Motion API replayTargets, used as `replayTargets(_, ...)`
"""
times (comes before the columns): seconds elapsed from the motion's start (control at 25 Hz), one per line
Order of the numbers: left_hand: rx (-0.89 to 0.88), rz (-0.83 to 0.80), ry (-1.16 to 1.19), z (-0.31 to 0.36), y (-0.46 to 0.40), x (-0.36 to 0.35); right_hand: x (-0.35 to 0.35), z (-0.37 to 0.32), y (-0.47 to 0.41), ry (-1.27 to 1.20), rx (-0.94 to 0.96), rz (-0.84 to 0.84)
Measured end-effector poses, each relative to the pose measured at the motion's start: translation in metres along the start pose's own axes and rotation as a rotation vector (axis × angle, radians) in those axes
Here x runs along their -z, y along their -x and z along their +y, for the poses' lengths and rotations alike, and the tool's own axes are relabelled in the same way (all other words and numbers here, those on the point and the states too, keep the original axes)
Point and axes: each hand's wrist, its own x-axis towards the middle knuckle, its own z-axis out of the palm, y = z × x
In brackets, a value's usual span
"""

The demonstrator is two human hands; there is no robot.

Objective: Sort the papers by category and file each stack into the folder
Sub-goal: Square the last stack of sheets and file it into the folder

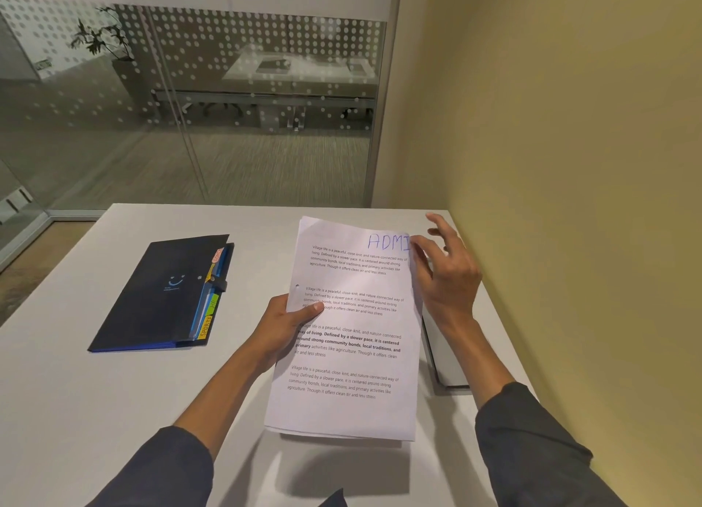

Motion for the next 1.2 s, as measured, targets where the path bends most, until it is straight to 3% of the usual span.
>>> replayTargets(0.08,0.001,0.008,0.002,-0.001,0.001,0.0,0.001,-0.005,0.0,-0.119,-0.089,-0.035)
replayTargets(0.24,0.0,0.038,-0.013,0.001,0.002,0.002,0.011,-0.034,0.002,-0.788,-0.583,-0.227)
replayTargets(0.4,-0.009,0.063,-0.027,0.002,0.005,0.003,0.011,-0.047,0.005,-0.962,-0.774,-0.301)
replayTargets(0.52,-0.016,0.049,-0.035,0.002,0.007,0.002,0.007,-0.043,0.009,-0.819,-0.799,-0.307)
replayTargets(0.64,-0.019,0.04,-0.027,0.004,0.008,0.003,0.006,-0.037,0.011,-0.528,-0.652,-0.345)
replayTargets(0.84,-0.029,0.037,-0.053,0.004,0.007,0.002,0.007,-0.021,0.004,-0.118,-0.448,-0.555)
replayTargets(1.2,-0.037,0.03,-0.072,0.006,0.009,0.001,0.005,-0.012,0.0,0.002,-0.353,-0.621)
